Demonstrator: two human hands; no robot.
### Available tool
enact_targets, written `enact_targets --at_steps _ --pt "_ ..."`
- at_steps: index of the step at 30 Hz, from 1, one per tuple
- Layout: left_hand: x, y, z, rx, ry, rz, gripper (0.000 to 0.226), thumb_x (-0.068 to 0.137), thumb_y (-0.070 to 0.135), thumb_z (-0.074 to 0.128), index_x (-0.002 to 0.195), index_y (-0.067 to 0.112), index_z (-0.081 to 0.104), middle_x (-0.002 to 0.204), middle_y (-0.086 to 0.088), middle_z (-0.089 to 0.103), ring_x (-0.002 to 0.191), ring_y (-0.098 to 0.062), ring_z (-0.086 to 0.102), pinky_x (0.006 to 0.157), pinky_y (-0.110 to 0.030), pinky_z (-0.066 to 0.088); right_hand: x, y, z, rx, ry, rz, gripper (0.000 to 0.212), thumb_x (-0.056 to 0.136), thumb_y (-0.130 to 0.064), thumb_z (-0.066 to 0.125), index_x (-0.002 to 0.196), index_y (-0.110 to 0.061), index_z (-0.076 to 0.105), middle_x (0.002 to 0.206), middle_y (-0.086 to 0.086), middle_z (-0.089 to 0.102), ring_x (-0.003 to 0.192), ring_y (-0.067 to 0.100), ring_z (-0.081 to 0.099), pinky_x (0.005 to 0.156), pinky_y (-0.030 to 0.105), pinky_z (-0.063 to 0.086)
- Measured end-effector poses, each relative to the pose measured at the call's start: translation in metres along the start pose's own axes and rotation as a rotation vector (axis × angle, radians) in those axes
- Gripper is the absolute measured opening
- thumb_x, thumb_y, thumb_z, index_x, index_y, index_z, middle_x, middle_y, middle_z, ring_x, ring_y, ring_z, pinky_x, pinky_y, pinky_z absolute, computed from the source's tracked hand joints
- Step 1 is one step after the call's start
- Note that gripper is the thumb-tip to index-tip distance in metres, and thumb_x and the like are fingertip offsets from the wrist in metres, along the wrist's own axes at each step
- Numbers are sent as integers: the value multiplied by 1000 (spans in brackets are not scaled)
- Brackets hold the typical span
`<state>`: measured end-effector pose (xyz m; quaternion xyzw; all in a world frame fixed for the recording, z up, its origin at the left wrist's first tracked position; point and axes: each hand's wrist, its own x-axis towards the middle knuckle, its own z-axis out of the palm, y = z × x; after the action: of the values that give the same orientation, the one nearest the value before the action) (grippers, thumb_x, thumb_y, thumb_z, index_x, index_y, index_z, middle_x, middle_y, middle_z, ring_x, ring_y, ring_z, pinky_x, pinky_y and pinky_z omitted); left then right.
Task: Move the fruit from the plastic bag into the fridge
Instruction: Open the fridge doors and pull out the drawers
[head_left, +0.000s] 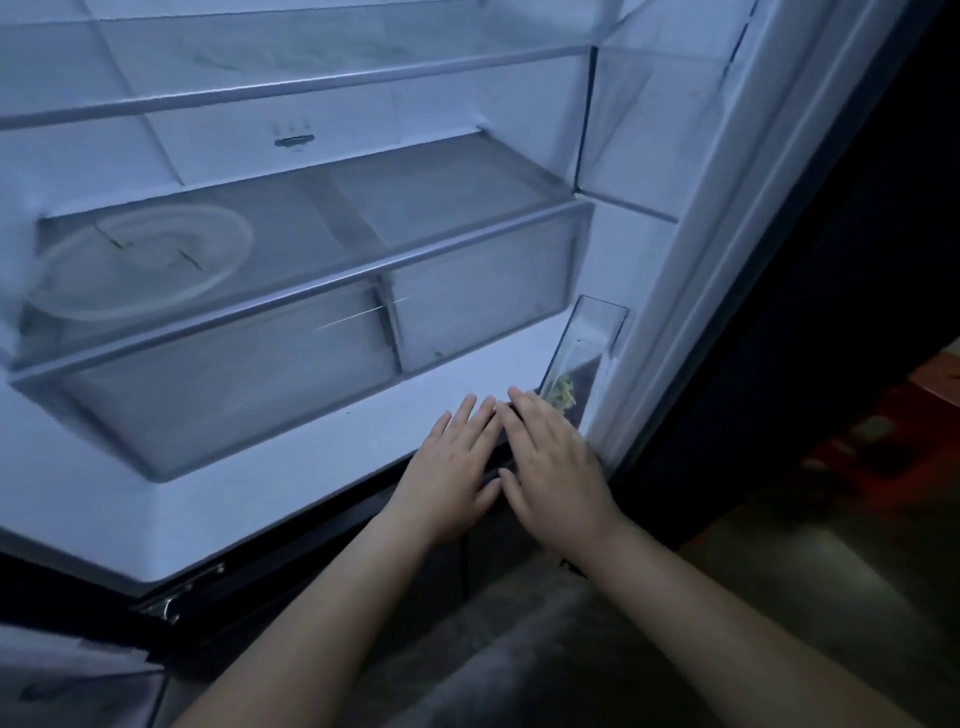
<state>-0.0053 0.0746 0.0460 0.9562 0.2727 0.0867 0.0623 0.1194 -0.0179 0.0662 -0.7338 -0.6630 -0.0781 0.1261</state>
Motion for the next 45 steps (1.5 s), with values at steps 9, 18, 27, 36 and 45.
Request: enact_targets --at_steps 9,18,27,36,45 --pt "22 31 8 51 -66 175 74 92 40 47 151 19 8 159 0 0 145 -19 -6 116 -33 -3 -55 36 -15 -91 18 106 62 81 -30 56 138 -9 44 142 8 46 131 24 43 110 35 29" --pt "51 94 17 64 -114 328 75 94 42 45 151 22 0 158 3 -7 144 -17 -11 118 -36 0 -106 88 -33 -94 13 272 57 83 -29 52 136 -10 45 138 10 48 128 27 44 106 39 35" --pt "78 155 39 69 -204 393 73 94 37 45 151 20 2 158 1 -5 145 -16 -10 118 -36 1 -159 135 -23 27 15 411 54 80 -20 65 131 -9 50 132 10 52 122 26 49 101 37 42" --pt "101 203 50 89 -214 407 73 92 28 49 151 24 5 159 -3 3 145 -21 -4 116 -36 0 -187 185 -21 9 20 450 53 83 -18 58 134 -12 46 139 10 47 131 27 42 104 41 43" --pt "128 247 50 143 -256 390 69 93 32 45 150 28 6 158 -3 9 145 -22 2 117 -41 9 -198 244 -24 46 148 415 40 83 -12 63 123 -9 57 126 8 56 120 24 51 99 36 46"
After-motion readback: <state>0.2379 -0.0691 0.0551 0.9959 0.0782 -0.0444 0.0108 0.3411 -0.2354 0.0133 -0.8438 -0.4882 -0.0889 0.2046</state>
